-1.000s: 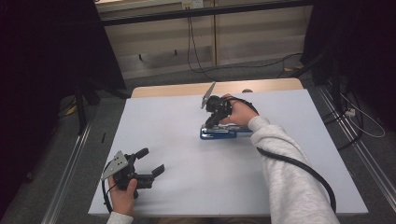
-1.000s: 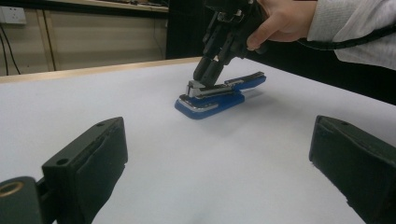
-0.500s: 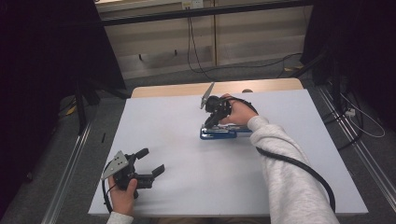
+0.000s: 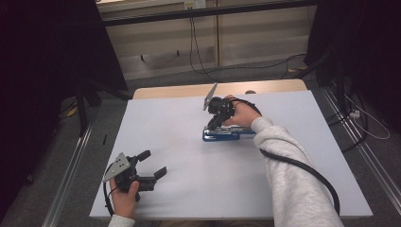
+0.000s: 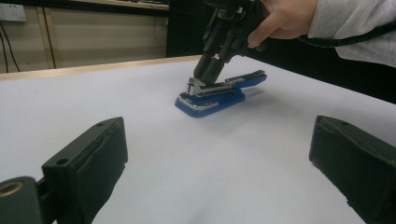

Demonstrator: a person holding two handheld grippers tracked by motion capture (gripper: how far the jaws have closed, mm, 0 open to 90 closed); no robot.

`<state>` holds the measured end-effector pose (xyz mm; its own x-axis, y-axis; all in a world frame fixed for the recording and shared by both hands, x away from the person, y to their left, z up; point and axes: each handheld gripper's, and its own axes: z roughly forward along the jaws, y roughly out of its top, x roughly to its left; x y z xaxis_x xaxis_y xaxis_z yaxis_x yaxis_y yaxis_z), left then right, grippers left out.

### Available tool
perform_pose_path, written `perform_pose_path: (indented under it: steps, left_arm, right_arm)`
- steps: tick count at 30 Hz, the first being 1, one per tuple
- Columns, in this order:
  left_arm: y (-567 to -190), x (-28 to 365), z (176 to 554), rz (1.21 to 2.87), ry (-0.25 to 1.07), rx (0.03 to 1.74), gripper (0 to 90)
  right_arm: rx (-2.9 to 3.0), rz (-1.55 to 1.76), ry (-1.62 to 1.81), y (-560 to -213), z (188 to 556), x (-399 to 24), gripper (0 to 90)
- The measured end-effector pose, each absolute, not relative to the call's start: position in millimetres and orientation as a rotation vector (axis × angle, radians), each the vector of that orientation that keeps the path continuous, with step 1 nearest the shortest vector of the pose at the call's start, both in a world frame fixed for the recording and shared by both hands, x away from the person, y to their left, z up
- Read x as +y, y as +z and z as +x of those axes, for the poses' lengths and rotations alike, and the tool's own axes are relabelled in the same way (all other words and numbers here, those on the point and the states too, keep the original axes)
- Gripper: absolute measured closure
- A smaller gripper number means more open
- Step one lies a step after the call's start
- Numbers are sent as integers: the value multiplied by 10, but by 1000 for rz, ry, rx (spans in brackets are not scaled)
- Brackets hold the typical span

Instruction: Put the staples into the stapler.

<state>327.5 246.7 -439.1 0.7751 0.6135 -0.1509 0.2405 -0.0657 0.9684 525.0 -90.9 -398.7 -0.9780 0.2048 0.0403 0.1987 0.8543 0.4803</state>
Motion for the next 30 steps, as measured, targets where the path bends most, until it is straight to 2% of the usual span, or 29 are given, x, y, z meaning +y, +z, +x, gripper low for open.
perform_pose_path:
  steps: [30]
  left_arm:
    - [-4392,2465,3275,1647,345,689,44]
  right_arm:
    - [3009,319,763,-4003,5252,-913,782]
